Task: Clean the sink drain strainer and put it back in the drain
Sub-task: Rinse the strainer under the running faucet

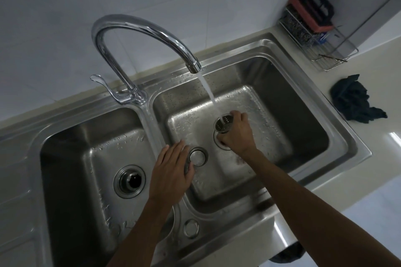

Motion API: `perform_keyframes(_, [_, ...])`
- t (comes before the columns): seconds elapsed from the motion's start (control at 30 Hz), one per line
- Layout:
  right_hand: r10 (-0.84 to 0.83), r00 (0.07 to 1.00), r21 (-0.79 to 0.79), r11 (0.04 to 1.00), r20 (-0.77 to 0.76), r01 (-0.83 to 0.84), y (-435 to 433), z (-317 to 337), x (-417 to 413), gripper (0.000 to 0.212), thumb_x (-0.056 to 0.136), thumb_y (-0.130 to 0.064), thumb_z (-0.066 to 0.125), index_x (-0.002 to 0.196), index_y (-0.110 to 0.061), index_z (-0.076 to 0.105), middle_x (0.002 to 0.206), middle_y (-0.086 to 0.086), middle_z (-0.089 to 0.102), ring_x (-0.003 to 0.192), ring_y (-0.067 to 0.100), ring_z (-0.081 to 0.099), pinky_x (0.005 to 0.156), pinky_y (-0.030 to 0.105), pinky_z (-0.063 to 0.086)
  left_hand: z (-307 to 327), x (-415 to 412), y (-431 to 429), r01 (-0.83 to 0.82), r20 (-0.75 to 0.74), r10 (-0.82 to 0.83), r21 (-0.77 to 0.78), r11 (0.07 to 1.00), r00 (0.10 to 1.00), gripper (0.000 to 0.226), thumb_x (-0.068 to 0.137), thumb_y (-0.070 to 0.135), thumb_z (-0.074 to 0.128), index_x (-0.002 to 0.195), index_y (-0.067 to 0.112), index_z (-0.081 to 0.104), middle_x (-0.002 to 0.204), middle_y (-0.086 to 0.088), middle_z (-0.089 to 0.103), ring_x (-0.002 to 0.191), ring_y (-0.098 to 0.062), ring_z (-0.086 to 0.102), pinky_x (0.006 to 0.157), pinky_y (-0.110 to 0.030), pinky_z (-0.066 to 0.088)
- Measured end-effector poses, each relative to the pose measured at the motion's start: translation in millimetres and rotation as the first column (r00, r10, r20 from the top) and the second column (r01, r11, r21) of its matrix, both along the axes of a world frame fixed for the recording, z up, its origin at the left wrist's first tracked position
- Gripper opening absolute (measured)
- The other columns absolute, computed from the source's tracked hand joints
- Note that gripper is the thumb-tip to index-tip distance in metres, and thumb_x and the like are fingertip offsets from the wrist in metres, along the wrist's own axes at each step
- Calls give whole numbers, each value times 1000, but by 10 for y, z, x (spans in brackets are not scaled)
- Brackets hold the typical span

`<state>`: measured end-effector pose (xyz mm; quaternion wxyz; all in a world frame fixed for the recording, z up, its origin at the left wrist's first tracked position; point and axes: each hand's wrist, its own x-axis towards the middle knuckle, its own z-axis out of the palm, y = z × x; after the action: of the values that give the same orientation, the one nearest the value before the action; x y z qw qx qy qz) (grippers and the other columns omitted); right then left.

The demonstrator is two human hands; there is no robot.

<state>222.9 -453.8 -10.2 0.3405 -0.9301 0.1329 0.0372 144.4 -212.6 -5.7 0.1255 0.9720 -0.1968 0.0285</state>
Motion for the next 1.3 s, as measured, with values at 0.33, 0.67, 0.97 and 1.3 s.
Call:
perform_keyframes(0.33, [54,997,-79,995,-53,-58,133,-95,106,81,61,-35,91,123,-5,47,120,16,42,91,30,54,78,35,51,29,-2,-13,1,5,-1,-30,1000,1000,50,101,36,47,140,6,58,149,-12,55,138,-24,51,121,-45,32])
perform_keyframes(0.67, [107,991,-244,966,79,-85,-48,-76,89,72,73,-41,84,127,-5,54,118,14,58,106,33,52,94,40,42,53,-2,-11,-1,7,1,-41,999,1000,49,102,36,48,140,7,58,149,-11,55,138,-23,51,122,-44,30])
perform_keyframes(0.97, [137,987,-146,981,82,-124,-134,79,149,82,69,-39,89,134,-8,49,123,12,56,107,31,52,92,40,47,39,-3,-14,1,-1,-1,-34,999,1000,49,101,35,49,141,7,57,149,-12,55,138,-24,51,122,-45,30])
perform_keyframes(1.3, [143,989,-153,979,40,-136,-184,102,86,85,68,-40,88,137,-11,47,126,12,54,111,31,52,94,42,49,16,-5,-12,2,17,-2,-31,1000,1000,48,102,35,49,140,8,57,149,-12,55,138,-23,51,123,-44,29])
